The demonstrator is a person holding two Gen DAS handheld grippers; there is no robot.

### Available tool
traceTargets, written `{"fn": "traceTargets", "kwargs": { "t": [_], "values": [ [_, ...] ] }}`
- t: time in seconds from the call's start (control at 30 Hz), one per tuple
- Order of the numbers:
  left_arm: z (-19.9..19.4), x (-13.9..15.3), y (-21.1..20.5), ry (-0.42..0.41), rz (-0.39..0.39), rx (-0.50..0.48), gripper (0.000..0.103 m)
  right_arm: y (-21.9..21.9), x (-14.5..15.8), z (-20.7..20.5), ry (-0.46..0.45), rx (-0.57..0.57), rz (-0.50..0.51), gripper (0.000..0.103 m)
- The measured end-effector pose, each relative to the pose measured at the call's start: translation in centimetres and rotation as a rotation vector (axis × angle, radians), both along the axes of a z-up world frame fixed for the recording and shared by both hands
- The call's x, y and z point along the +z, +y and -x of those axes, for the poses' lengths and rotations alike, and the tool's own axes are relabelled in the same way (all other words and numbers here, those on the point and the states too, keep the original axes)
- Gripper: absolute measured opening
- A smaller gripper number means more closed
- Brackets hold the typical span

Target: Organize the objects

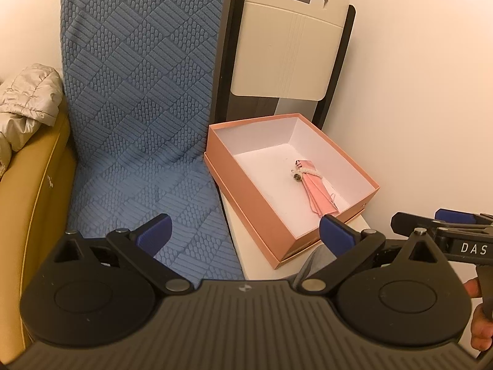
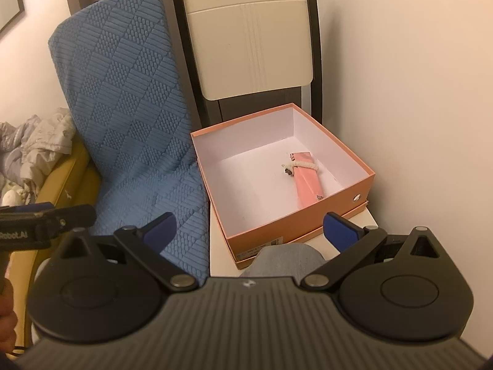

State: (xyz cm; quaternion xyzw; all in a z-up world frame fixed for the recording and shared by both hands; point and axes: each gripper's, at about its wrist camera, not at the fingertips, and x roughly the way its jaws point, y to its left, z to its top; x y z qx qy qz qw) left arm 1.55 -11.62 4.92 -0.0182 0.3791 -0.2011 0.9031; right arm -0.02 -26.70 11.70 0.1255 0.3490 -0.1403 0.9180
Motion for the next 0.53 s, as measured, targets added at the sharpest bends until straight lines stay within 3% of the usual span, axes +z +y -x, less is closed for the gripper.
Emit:
{"fn": "traceTargets", "kwargs": {
  "t": [0.53],
  "values": [
    [-0.04,-0.48,-0.05,0.009,-0.007,-0.003,0.103,0.17,-0.38,0.05,0.007,-0.005,-0.014,0.103]
  ]
}}
